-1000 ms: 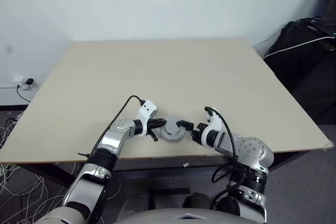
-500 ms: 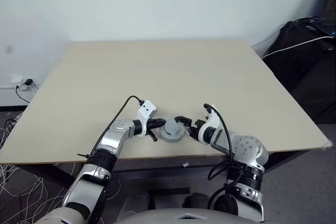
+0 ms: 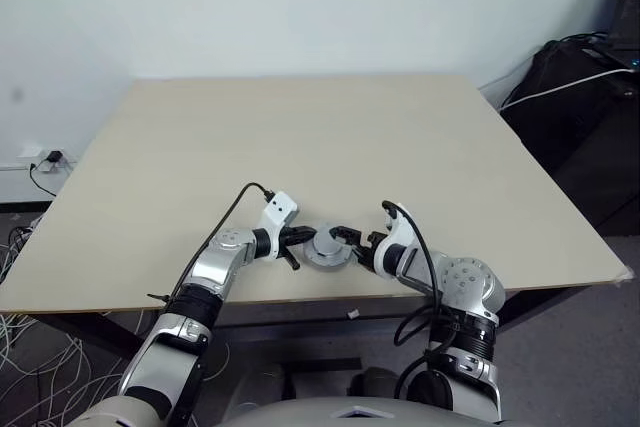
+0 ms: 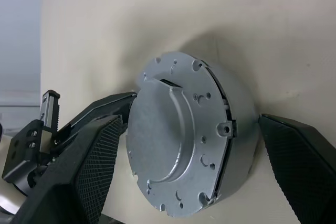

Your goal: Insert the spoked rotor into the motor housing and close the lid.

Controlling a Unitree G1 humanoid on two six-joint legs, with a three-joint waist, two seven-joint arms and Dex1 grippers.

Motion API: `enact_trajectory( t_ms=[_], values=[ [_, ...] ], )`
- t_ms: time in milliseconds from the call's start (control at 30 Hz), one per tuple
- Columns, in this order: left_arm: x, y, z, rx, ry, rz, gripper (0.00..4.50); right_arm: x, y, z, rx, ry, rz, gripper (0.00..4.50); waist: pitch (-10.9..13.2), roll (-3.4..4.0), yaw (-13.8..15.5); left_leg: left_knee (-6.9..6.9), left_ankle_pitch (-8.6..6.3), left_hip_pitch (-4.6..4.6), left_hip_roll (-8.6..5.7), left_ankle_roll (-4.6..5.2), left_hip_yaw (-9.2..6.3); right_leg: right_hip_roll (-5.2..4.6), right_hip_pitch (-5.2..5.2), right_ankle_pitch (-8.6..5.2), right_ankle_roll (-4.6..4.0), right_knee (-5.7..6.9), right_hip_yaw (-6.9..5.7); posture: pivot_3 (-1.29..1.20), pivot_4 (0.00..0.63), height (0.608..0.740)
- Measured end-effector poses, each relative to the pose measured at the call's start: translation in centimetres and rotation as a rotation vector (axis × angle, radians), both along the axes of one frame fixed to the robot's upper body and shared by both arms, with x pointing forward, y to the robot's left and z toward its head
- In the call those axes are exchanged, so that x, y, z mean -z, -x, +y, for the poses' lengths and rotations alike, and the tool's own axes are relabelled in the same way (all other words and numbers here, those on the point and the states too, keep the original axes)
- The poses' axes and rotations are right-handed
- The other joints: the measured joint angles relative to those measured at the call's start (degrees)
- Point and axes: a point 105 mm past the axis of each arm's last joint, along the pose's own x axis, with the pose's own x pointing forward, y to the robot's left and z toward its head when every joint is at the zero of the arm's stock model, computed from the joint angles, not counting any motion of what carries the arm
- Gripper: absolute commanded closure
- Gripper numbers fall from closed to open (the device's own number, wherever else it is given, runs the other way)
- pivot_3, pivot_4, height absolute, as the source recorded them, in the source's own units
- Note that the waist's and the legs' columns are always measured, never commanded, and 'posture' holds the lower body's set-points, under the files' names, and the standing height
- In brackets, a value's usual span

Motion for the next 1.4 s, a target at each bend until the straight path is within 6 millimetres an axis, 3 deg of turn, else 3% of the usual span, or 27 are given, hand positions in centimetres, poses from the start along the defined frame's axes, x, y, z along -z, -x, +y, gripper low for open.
enact_trajectory(
  t_ms=[333, 867, 1400],
  values=[
    [0.1, 0.1, 0.0, -0.003, 0.001, 0.003, 4.5, 0.6, 1.4, 0.4, -0.084, 0.003, 0.026, 0.04, -0.19, -0.02, -0.01, 0.0, 0.0, 0.02, 0.0, 0.0, 0.0, 0.0, 0.02, 0.0, 0.0, -0.01, 0.0, 0.0, 0.0, 0.74],
    [0.3, -0.1, 1.1, -0.039, -0.02, 0.001, 4.5, -1.0, 0.8, 0.2, -0.025, -0.184, -0.062, 0.04, -0.2, 0.01, -0.1, 0.0, 0.0, 0.02, 0.02, 0.01, 0.0, 0.04, 0.01, 0.0, 0.0, 0.03, 0.0, 0.0, 0.0, 0.74],
    [0.5, -0.2, 1.1, -0.041, -0.019, -0.004, 4.5, -0.6, 1.2, 1.4, -0.073, -0.175, -0.044, 0.04, -0.21, 0.01, -0.1, 0.02, 0.0, 0.04, 0.03, 0.0, 0.0, -0.01, 0.01, 0.0, 0.0, 0.04, 0.03, 0.0, 0.0, 0.74]
  ],
)
